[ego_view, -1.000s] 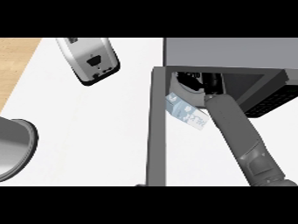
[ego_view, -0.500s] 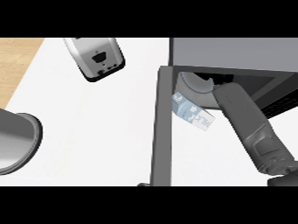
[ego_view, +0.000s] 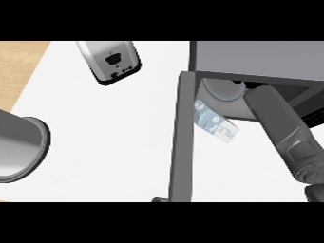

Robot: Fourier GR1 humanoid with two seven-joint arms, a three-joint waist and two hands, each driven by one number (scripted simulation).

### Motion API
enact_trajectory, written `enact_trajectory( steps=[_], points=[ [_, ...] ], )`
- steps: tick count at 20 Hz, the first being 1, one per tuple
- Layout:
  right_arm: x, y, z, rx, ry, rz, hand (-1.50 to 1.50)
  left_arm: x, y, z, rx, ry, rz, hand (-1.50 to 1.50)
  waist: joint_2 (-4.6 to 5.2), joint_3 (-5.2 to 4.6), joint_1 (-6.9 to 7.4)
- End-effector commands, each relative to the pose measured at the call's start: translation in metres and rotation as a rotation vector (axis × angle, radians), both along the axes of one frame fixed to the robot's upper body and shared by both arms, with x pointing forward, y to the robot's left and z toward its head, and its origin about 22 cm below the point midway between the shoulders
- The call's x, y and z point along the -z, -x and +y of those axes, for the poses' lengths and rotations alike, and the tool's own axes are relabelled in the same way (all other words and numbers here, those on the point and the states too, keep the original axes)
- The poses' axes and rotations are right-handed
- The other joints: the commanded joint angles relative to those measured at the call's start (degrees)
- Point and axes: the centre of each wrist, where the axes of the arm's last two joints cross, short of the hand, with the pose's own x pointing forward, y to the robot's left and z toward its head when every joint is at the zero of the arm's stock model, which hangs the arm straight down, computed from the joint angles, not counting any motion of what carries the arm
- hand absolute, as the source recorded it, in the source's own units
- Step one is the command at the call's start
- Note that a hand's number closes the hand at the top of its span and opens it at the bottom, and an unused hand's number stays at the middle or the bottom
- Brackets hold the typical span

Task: Pick up the milk, place it into the microwave and close the microwave

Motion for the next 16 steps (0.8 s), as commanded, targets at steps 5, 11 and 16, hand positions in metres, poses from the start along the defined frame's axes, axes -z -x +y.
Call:
enact_trajectory(
  steps=[5,11,16],
  points=[
    [0.016,0.016,-0.064,0.398,0.108,0.073,-1.5,0.002,-0.009,0.002,-0.027,0.007,0.016,-1.5,1.43,-0.91,0.24],
    [0.002,0.002,-0.027,0.166,0.107,0.019,-1.5,0.005,-0.013,0.004,-0.037,-0.03,0.046,-1.5,0.86,-0.5,0.7],
    [-0.007,-0.004,-0.012,0.068,0.094,0.001,-1.5,0.008,-0.023,0.0,0.014,-0.045,0.068,-1.5,1.09,-0.52,0.09]
  ],
)
